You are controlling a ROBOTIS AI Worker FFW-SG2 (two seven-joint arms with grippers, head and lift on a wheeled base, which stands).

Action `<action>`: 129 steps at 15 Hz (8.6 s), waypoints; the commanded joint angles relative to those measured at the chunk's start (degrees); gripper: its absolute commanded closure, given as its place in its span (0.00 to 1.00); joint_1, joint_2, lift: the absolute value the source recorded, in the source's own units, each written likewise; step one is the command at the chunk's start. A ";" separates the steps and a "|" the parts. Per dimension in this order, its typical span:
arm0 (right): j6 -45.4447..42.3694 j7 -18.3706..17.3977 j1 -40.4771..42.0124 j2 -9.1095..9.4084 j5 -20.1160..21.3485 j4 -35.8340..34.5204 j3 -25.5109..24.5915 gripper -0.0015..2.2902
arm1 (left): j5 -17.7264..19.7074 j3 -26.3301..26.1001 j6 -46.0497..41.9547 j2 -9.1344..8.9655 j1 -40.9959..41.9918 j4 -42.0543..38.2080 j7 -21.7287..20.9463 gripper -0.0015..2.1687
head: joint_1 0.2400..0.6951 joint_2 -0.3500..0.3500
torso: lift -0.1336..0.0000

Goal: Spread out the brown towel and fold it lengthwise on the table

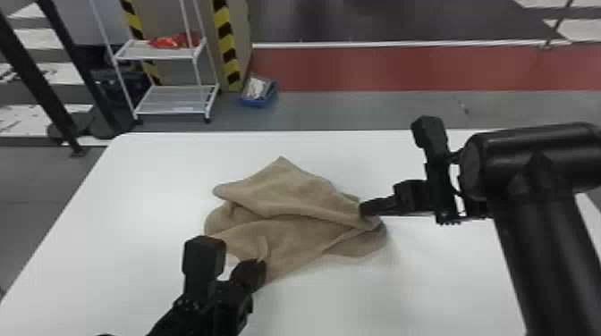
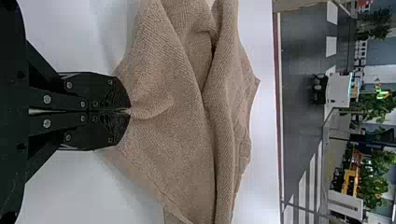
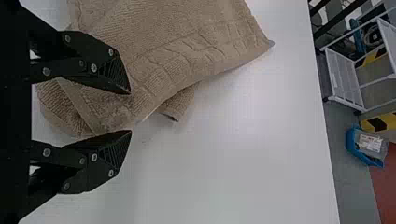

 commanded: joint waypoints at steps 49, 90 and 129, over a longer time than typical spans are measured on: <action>-3.44 -1.40 22.66 -1.32 -8.89 -34.86 -38.02 0.66 | 2.20 4.92 -6.07 -0.54 7.97 -7.98 -4.48 0.02 | 1.00 0.25 | 0.07; -13.81 -4.92 28.29 0.05 -4.41 -37.94 -31.96 0.66 | -10.10 4.92 -11.17 0.51 0.68 -3.67 3.69 0.48 | 1.00 0.29 | 0.07; -24.54 -4.30 30.75 0.05 4.12 -31.79 -32.48 0.66 | -5.36 11.52 4.65 1.66 10.61 -8.95 -3.17 0.34 | 1.00 0.23 | 0.07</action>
